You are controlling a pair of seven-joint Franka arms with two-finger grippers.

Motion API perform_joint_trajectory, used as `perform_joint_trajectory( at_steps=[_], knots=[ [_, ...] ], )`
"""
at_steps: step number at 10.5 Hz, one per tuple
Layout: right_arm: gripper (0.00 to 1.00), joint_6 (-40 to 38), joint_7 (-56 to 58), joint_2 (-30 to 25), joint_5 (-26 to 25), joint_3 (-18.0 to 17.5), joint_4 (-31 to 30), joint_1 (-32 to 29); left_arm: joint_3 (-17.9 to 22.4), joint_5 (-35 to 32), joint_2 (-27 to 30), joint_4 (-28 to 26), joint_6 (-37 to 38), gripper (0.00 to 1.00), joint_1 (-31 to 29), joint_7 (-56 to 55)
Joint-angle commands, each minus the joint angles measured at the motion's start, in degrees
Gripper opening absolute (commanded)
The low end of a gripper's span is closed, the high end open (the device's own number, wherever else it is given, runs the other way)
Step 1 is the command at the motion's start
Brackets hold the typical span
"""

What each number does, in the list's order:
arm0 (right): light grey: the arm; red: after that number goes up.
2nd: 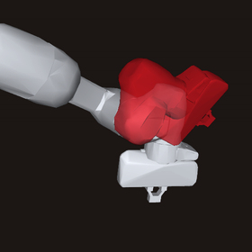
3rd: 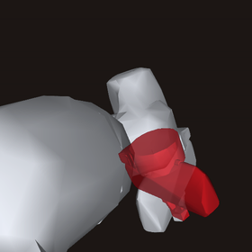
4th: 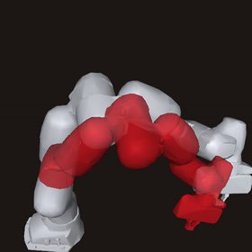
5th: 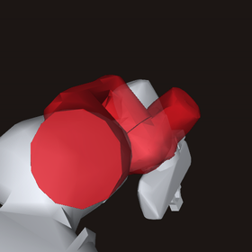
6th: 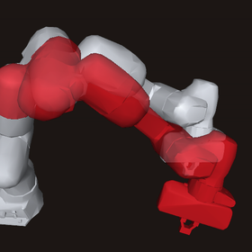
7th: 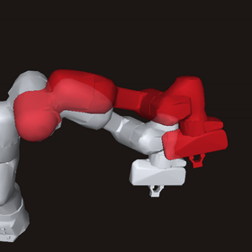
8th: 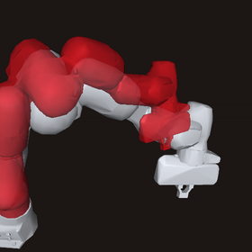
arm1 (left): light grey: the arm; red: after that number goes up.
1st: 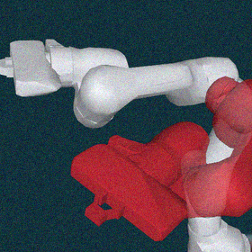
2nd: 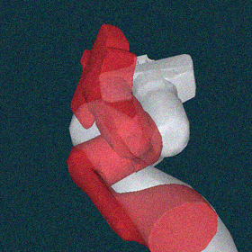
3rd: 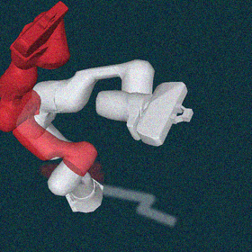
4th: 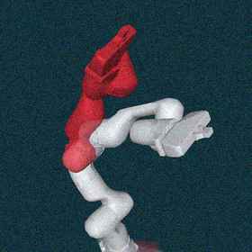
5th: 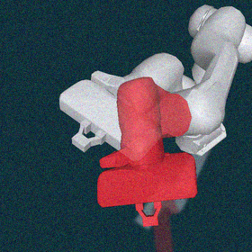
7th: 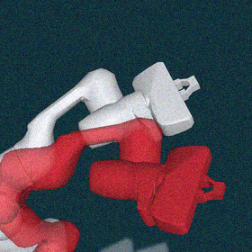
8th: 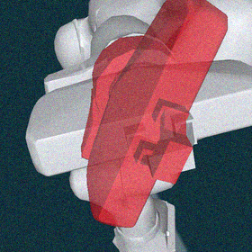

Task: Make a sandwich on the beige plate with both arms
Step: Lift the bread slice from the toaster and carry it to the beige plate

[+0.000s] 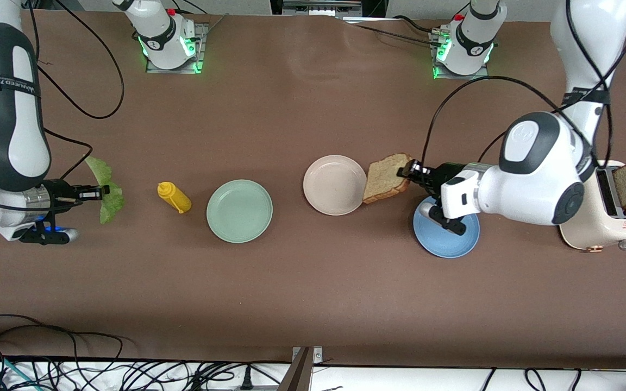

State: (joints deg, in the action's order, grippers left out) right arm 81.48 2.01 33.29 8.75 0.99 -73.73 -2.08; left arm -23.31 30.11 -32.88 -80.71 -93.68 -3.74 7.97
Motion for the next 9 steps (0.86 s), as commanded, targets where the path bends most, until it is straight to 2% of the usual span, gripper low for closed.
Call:
perform_joint_trajectory(
  at_steps=[1, 6, 9],
  knots=[
    [0.0, -2.82, -3.3, -1.38, -0.05, -0.99, 0.43, -0.03, 0.29, 5.65, -3.49, 1.52, -2.1, 0.0, 1.36, 0.46],
    [0.0, -2.82, -16.83, -4.03, -0.14, -8.71, 0.43, -0.03, 0.37, 14.52, -7.62, 0.73, -9.84, 0.0, 5.66, 2.74],
    [0.0, -2.82, -26.06, -5.26, -0.14, -13.81, 0.43, -0.03, 0.37, 19.09, -11.75, 0.64, -15.55, 0.0, 8.47, 7.83]
  ],
)
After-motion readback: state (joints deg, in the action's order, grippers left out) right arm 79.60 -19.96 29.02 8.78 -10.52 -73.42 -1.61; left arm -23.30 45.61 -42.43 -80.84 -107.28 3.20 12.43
